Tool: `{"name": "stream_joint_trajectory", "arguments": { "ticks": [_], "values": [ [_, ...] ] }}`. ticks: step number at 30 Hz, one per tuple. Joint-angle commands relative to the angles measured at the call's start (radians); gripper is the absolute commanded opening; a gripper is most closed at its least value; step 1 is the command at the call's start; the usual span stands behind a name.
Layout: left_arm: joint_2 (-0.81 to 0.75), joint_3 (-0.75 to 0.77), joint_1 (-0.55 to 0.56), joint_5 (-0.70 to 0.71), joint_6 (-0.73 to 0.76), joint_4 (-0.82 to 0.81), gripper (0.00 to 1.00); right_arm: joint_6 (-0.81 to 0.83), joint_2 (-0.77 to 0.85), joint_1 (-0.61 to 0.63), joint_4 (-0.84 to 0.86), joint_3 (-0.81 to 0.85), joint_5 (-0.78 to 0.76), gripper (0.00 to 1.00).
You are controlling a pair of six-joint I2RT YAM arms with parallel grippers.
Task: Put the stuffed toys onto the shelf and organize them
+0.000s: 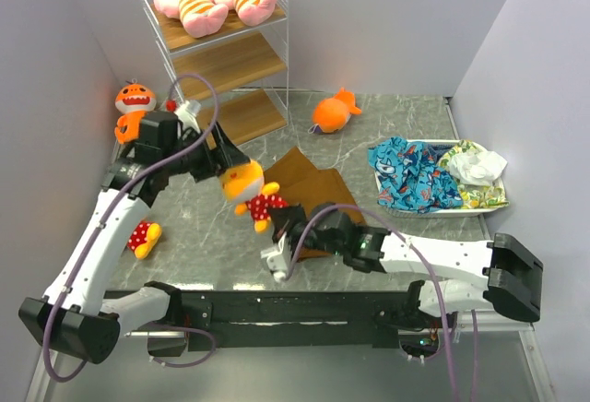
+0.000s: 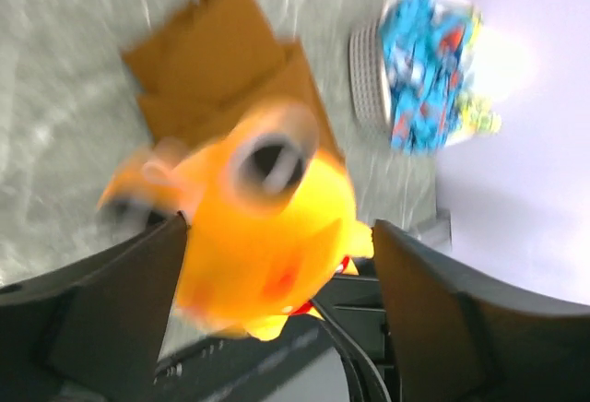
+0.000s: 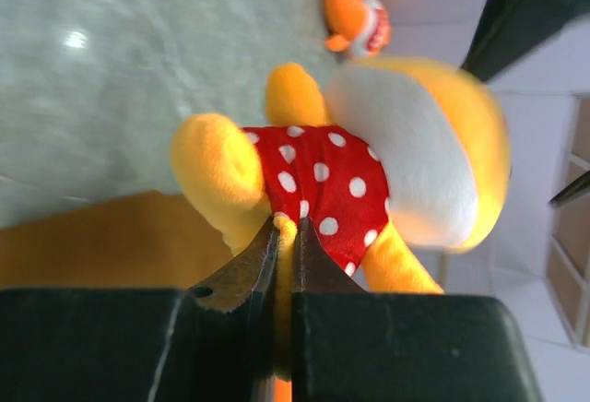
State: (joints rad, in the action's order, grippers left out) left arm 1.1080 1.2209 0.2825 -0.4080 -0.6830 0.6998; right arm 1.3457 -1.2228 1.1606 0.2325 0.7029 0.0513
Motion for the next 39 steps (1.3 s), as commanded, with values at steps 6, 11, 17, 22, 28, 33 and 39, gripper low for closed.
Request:
{"name": "stream_joint_trajectory", "arguments": {
  "ticks": [6,11,17,22,28,33,39],
  "values": [
    [0.013,0.385,-0.046,0.325,0.002,0.086,0.96,0.058,-0.009,-0.214,0.064,0.240,0.225,0.00],
    [-0.066,0.312,-0.049,0.389,0.059,-0.035,0.97,0.056,-0.082,-0.315,0.054,0.363,0.407,0.00],
    [-0.278,0.050,-0.049,0.564,0.115,-0.212,0.97,0.056,-0.224,-0.409,0.019,0.527,0.593,0.00],
    [-0.448,-0.128,-0.049,0.754,0.164,-0.333,0.96,0.017,-0.348,-0.446,0.018,0.642,0.677,0.00],
    [-0.568,-0.358,-0.049,0.845,0.218,-0.476,0.97,0.001,-0.504,-0.480,0.011,0.791,0.717,0.00],
    [-0.591,-0.449,-0.049,0.885,0.232,-0.523,0.97,-0.023,-0.667,-0.487,0.033,0.952,0.725,0.00],
    [-0.603,-0.468,-0.049,0.893,0.232,-0.523,0.97,-0.060,-0.872,-0.493,0.083,1.179,0.714,0.00]
  ]
}}
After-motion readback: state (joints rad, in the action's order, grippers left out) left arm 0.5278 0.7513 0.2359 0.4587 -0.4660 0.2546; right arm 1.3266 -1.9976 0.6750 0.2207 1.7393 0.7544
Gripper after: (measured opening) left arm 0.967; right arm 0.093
